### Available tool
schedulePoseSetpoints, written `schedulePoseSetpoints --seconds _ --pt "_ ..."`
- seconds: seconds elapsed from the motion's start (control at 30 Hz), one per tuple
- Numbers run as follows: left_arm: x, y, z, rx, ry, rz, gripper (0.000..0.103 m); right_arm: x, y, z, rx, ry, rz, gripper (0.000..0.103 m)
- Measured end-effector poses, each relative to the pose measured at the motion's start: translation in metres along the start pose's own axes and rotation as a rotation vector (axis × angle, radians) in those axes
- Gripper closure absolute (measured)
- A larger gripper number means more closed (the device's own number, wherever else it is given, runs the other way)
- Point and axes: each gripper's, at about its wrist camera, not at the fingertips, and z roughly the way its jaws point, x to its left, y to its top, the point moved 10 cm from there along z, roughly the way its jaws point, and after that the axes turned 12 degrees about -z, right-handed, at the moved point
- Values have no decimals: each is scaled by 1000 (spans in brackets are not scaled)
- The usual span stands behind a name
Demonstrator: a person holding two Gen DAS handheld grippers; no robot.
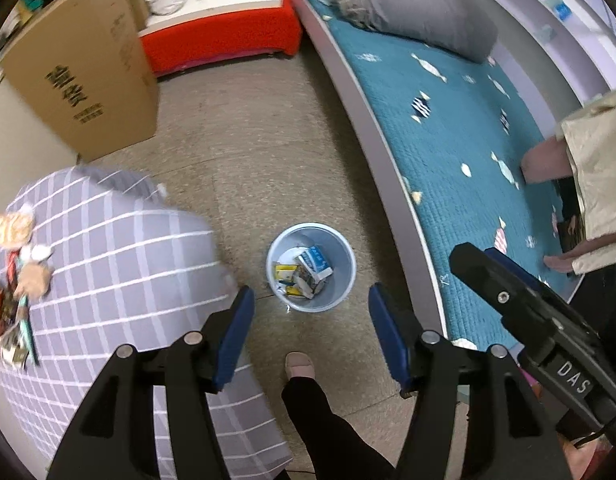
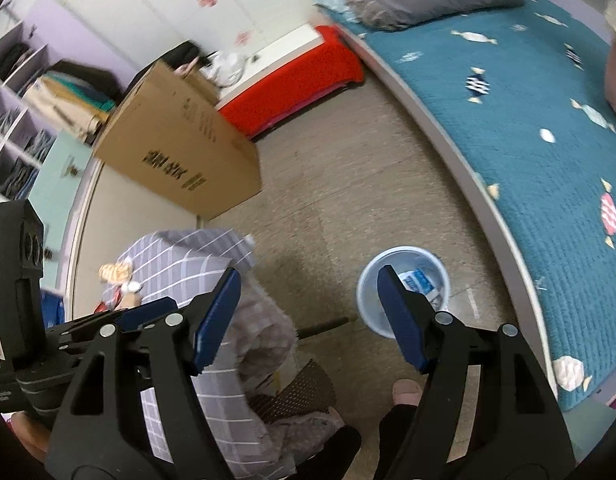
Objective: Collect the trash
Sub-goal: 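Move both open tools back over the cluttered table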
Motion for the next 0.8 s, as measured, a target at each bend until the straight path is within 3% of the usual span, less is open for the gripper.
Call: schedulePoseSetpoints --seconds 0.17,0.43,0.8 --pt "62 -9 -18 -19 9 -99 44 68 -6 20 29 50 -93 33" --pt "196 -23 -52 -56 17 -330 44 184 -25 61 85 138 -222 32" --pt "374 -58 -66 -76 131 -549 44 308 -64 118 160 185 -323 32"
